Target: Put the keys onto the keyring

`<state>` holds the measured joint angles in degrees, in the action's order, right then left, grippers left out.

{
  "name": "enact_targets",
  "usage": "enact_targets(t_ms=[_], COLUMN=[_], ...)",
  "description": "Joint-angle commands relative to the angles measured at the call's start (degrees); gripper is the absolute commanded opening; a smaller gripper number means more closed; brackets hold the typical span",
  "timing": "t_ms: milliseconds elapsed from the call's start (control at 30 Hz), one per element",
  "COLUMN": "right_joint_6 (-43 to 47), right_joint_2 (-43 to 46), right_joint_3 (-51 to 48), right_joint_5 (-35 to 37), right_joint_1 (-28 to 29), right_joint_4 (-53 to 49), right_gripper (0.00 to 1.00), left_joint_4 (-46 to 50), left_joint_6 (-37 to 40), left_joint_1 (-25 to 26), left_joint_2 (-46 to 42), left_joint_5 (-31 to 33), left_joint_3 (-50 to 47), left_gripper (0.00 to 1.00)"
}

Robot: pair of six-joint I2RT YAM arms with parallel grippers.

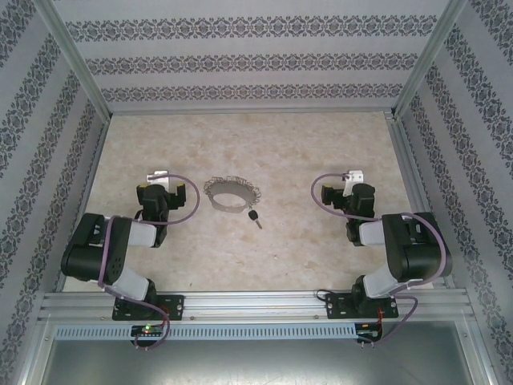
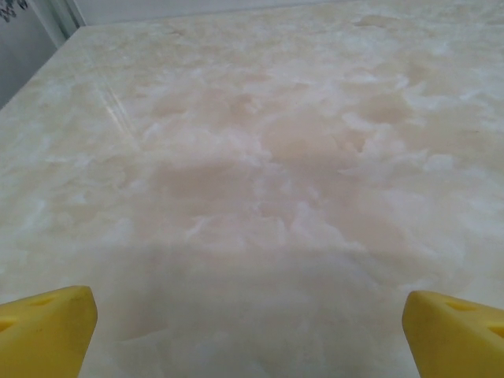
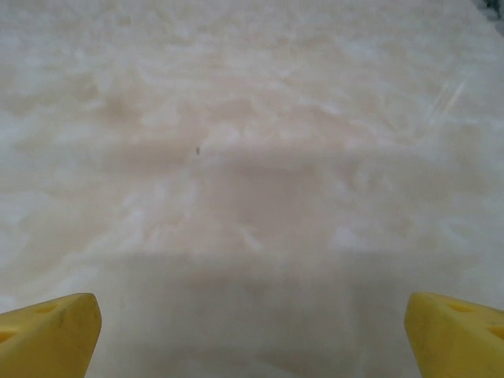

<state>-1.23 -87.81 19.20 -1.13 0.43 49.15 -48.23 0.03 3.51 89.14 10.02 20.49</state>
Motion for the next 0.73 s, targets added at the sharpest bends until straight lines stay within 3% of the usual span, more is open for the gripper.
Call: enact_targets(t_ms=[0,367,700], right_joint_6=[-0.94,-0.03,-0.92], right_joint_2=[1.01,1.13,1.21], right_joint_3=[3.09,2.77,2.75], right_joint_5=[-4.15,1.88,-0.45], right_joint_1=[-1.87,0.26,-0.87], right_joint_4=[2.21,2.71,2.77], right_gripper=[0.98,0.98,0.98], left_joint_4=[-2.21,0.25,-0.02], left_joint_6=[-0.95,-1.0,-0.91], left_joint_1=[-3.21,-3.51,-3.51], left_joint_2=[1.0,0.22,0.29], left_joint_5=[-7.76,-8.44,-8.42], left_joint_3=[2.47,2.91,2.88], left_gripper=[1.0,1.0,1.0])
